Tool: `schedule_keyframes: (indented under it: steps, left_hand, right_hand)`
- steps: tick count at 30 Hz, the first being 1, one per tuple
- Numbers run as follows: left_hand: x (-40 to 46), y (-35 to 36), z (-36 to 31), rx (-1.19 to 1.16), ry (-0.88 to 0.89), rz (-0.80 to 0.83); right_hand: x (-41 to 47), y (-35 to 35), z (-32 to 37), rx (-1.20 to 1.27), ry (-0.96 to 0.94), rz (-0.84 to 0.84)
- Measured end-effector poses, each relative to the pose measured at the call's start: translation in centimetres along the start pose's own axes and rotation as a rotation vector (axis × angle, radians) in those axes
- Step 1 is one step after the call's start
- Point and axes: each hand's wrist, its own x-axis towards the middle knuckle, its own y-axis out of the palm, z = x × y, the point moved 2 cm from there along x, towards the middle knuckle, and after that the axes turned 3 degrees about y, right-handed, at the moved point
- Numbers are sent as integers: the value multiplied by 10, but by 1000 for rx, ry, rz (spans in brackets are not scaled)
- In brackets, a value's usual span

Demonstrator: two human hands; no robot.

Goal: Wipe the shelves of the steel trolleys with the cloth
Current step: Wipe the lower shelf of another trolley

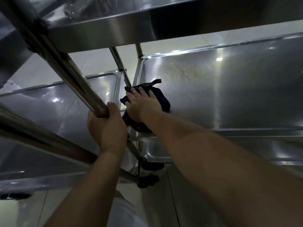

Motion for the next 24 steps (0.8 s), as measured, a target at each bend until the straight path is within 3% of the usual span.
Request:
schedule_keyframes:
  steps: [4,11,15,18,24]
  left_hand:
    - [3,-2,4,37,-19,12]
    - [2,-1,3,33,-10,-5]
    - [1,0,4,8,-33,-10]
    - [0,1,5,-26,-49,-14]
    - [-1,1,5,-78,-45,-15]
  right_hand:
    - [-8,-15,-46,-26,44,-71]
    - [-51,-66,-230,69,613,-254]
    - [-51,-65,-241,53,764,-252]
    - [-27,-60,-202,33,686,-183]
    - [32,-34,-78,-50,212,-48]
